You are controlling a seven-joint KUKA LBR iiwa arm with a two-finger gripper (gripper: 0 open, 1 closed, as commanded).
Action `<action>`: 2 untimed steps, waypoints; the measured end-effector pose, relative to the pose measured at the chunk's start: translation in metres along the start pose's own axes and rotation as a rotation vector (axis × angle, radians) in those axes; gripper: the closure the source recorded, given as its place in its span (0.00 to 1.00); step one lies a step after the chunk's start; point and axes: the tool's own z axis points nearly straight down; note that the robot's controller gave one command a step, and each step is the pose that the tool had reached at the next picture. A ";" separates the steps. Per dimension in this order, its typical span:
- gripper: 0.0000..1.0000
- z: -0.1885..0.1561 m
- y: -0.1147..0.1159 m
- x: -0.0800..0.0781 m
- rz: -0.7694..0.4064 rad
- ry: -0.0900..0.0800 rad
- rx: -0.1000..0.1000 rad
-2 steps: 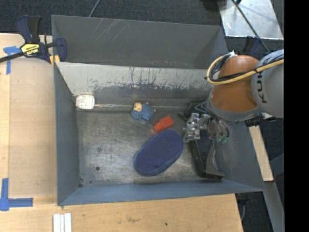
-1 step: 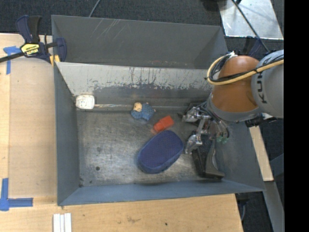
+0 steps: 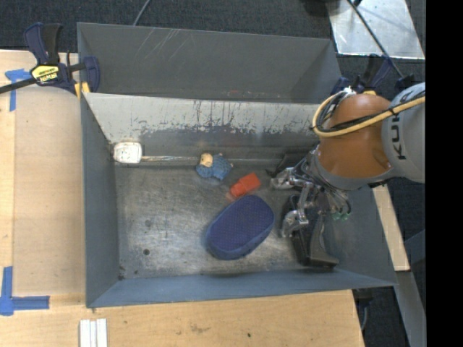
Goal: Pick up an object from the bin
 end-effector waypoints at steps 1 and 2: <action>0.00 -0.076 0.084 0.031 0.094 0.008 -0.003; 0.00 -0.002 0.083 0.025 -0.042 0.003 0.000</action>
Offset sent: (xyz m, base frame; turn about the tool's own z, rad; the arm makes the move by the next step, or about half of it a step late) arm -0.0381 0.0777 0.0711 0.1003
